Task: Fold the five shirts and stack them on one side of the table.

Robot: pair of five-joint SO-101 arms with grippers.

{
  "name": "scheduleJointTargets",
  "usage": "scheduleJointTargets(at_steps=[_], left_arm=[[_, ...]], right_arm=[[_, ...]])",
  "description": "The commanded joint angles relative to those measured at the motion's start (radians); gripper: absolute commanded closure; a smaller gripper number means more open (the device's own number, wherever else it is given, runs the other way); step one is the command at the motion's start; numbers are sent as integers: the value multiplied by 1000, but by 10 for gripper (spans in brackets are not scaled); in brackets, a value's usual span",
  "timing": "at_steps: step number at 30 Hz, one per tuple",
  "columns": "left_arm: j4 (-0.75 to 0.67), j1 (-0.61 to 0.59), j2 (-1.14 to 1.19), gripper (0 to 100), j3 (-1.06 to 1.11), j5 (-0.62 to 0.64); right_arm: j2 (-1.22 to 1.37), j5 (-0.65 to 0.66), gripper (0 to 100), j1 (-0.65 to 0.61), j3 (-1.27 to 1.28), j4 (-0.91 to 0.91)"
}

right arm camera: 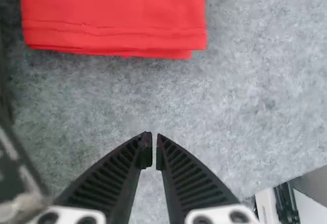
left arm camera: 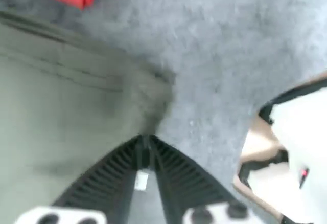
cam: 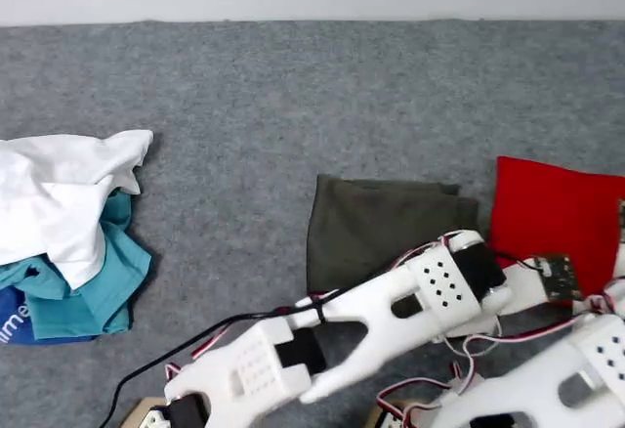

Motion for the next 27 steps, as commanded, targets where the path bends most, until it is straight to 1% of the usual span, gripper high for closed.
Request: scheduleJointTargets(at_steps=[1,8,14,16,19,22,25,27], left_arm=[[26,31,-138,986,38,0],[26,-127,-222,986,56,0],[23,-230,-193,986,50,-3],[15,-273,-183,986,48,-3],[8,-354,-203,986,48,2],[8,-456,-252,986,38,61],[15,-588,-302,986,42,140],[28,-671,-344,986,58,167]], right_arm=[[-27,6,969,1,-12,-13],[-27,6,969,-1,-15,-12],[-36,5,969,-5,-28,-16],[-58,5,969,-28,-32,-15],[-101,0,969,-85,-32,-8],[-120,-20,969,-162,-28,-4],[-105,-127,969,-271,-28,24],[-81,-187,969,-351,-28,35]])
